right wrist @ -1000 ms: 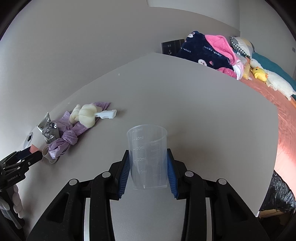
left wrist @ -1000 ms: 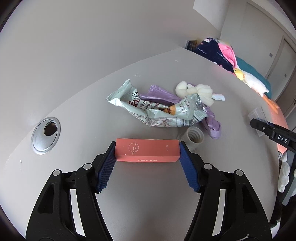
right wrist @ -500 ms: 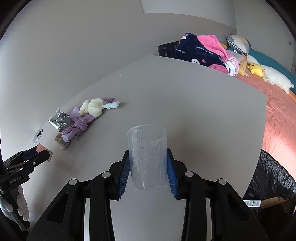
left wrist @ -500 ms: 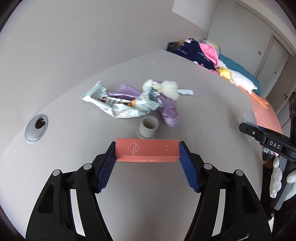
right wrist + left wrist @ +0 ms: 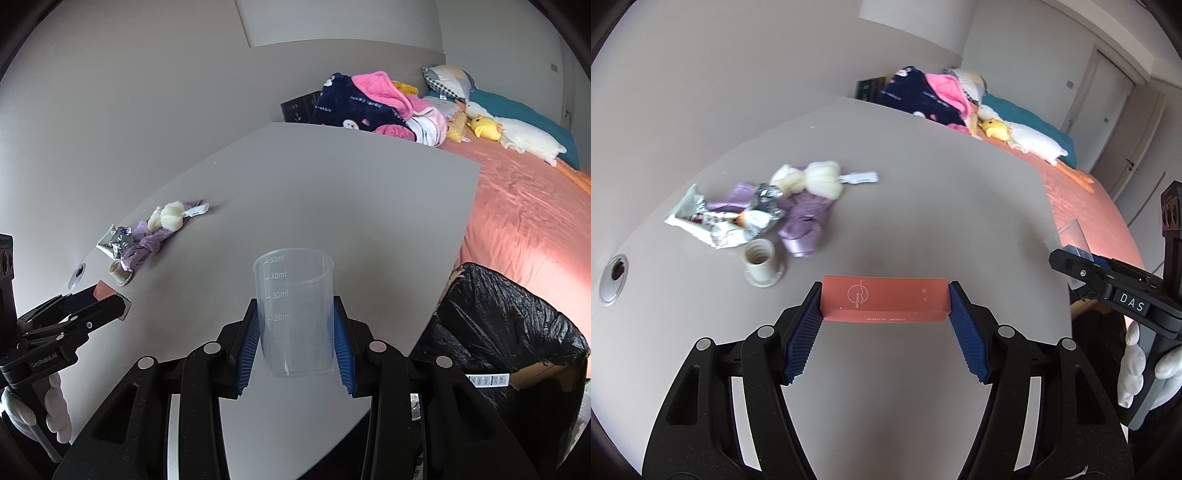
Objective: Collect trash
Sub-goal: 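Carry the pink box and measuring cup over the black trash bag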
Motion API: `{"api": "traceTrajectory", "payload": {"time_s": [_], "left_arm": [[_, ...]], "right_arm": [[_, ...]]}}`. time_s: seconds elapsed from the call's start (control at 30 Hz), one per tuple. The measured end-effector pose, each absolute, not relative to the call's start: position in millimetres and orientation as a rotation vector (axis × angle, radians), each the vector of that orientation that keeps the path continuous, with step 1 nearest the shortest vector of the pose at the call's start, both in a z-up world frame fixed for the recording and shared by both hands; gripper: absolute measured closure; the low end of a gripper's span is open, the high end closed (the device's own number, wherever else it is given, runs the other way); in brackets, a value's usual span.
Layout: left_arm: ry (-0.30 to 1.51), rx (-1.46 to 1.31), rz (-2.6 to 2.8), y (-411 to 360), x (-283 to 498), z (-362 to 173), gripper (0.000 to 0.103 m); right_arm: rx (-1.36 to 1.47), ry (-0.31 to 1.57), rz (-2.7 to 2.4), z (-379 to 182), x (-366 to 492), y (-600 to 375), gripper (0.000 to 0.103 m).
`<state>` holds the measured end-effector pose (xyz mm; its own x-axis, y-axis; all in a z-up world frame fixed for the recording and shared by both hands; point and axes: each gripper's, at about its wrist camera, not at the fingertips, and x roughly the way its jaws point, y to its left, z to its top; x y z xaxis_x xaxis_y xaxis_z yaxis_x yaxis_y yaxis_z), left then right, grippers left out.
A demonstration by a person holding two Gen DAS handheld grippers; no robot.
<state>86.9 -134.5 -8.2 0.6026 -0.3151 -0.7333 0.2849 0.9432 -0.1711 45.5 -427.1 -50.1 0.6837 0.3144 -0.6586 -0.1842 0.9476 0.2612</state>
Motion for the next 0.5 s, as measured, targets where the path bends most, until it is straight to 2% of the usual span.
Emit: {"api": "traceTrajectory", "payload": {"time_s": [0.5], "left_arm": [[0.849,0.017,-0.503,-210.9,79.4,2.4,0.038]], "right_arm": [[0.244,0.737,0.196,-47.3,20.6,-483.8,0.064]]}}
